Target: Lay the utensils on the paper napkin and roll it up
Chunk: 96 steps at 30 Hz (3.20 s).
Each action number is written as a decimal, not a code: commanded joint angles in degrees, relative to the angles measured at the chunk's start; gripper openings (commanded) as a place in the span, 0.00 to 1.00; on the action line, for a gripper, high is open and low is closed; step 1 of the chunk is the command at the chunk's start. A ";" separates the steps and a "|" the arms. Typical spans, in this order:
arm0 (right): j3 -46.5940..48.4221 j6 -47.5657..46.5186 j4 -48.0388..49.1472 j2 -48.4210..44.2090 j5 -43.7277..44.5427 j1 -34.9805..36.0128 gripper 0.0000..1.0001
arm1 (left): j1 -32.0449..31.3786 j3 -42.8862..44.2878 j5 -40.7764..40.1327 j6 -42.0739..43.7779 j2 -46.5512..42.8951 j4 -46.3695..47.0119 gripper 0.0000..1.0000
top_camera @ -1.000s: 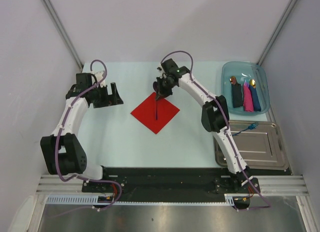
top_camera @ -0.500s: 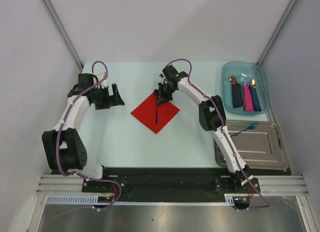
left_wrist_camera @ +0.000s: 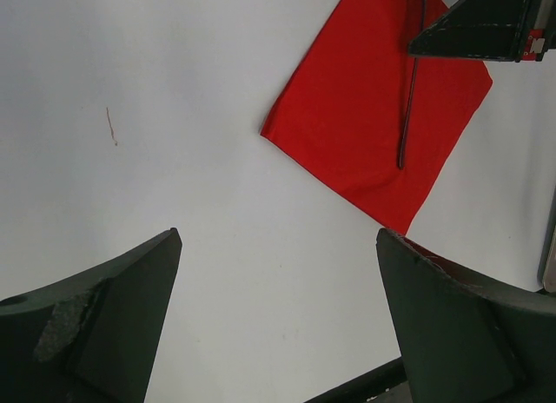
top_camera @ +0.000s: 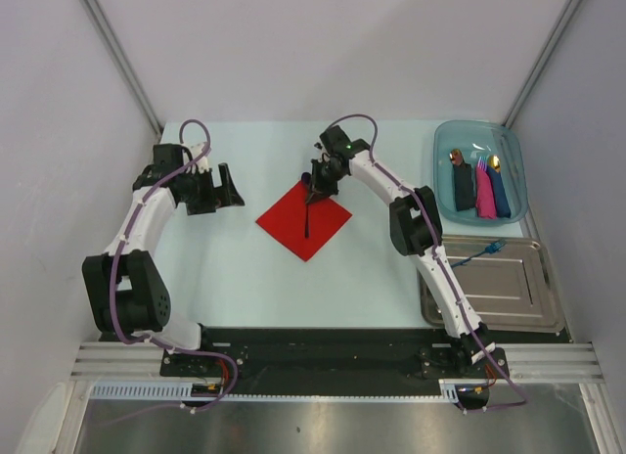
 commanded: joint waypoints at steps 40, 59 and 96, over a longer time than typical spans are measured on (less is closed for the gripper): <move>3.04 4.47 1.61 -2.23 2.20 -1.10 0.31 | 1.45 4.91 1.00 0.00 1.96 0.27 1.00; -52.21 -0.80 -3.56 -66.90 9.05 -33.06 0.65 | -3.30 2.29 -5.23 0.79 -10.16 7.39 1.00; -81.60 -0.89 9.52 -52.33 33.67 -47.51 0.21 | -1.89 4.04 -17.10 -0.35 -4.19 3.18 1.00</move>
